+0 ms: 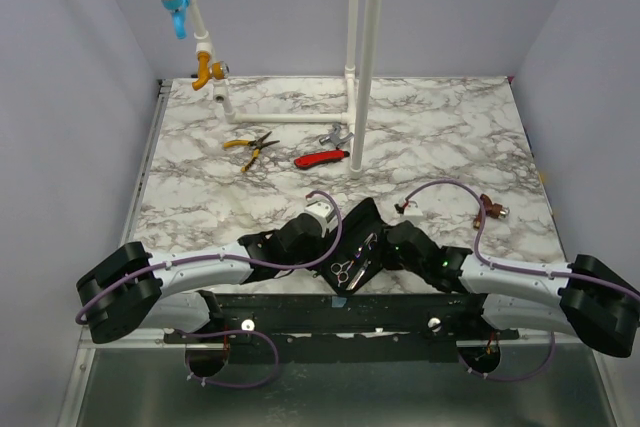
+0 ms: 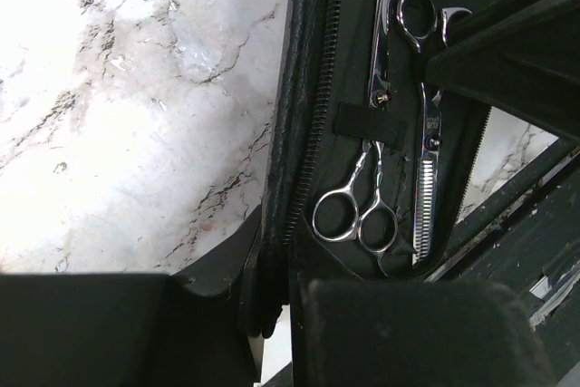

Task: Sort the hair-cutting tools
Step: Adjust the scissors in the hairdressing tool bag.

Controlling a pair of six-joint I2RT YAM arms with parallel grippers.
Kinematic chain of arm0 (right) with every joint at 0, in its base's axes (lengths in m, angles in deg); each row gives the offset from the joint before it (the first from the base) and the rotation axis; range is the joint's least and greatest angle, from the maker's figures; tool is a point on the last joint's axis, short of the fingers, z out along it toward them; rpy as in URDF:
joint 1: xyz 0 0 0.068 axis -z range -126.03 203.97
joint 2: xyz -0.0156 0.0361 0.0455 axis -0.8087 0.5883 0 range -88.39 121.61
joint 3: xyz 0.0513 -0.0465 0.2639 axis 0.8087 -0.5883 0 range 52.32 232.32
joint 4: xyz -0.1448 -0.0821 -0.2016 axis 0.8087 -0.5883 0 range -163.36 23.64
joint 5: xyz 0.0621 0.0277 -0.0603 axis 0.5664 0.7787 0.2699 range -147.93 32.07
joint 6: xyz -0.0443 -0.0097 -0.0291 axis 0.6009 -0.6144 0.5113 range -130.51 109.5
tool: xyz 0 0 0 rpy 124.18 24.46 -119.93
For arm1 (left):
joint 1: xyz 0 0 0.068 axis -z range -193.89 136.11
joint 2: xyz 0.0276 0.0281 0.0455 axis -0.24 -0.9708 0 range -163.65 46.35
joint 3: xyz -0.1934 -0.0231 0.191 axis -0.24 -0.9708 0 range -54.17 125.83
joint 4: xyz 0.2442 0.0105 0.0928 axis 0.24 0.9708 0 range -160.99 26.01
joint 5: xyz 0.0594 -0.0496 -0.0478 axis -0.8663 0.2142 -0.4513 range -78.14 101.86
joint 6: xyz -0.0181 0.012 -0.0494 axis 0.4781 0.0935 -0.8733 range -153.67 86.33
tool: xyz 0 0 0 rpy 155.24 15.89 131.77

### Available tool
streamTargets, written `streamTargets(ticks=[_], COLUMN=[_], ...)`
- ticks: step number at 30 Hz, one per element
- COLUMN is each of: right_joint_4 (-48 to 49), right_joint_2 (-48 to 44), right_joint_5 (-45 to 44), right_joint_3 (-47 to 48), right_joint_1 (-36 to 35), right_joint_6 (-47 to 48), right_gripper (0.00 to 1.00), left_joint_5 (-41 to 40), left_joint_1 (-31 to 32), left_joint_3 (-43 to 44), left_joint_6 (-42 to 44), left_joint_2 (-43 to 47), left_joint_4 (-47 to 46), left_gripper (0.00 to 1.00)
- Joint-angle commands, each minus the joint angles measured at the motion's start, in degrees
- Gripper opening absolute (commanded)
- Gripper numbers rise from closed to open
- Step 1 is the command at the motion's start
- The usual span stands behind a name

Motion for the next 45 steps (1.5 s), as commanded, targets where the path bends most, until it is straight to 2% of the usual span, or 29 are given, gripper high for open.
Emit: streamTargets(ticks=[1,6,13,18,21,25,30,40,45], right_joint_4=[-8.13,-13.83,-14.93,-15.97,-16.74,-17.85,-15.12,-8.42,-6.16], right_joint_2=[-0.77,-7.29,0.75,0.27,-0.36,-1.18,-1.16,5.86,3.28], right_joint_5=[11.69,-0.92,-7.19,-12.43,-13.73,-14.77,-13.14,-11.59,-12.64], right_joint_3=[0.19,-0.41,3.27,3.8,4.29,4.73,5.11,7.2,8.0], right_joint_1=[-4.17,-4.16,-3.98,-3.16,-2.53,-1.67,-1.43,0.15,0.41], right_joint_6=[-6.98,-10.94,-11.4,-12.31,-11.96,-11.83,-10.5,-8.68,-8.53], right_gripper=[0.37,0.38,0.31,0.31,0.33,0.4,0.48,0.47,0.47], left_joint_5=[-2.11,-2.93,-3.57,-3.14,-3.03,-2.99,-2.59,-2.63,-3.52], left_joint_1=[0.46,0.46,0.46,0.44,0.46,0.46,0.42,0.63,0.79], left_joint_3=[-0.34,-1.31,-2.68,-3.36,-4.32,-4.83,-5.87,-8.35,-9.48], left_joint_6=[-3.04,-2.39,-1.62,-1.06,-0.95,-0.89,-1.54,-3.29,-4.37], left_joint_2=[-0.3,1.59,4.0,5.62,6.48,7.17,7.94,12.11,14.62], left_joint_4=[-6.83,-5.39,-4.11,-3.38,-3.58,-3.32,-3.45,-3.69,-3.26], left_gripper=[0.0,0.0,0.0,0.0,0.0,0.0,0.0,0.0,0.01])
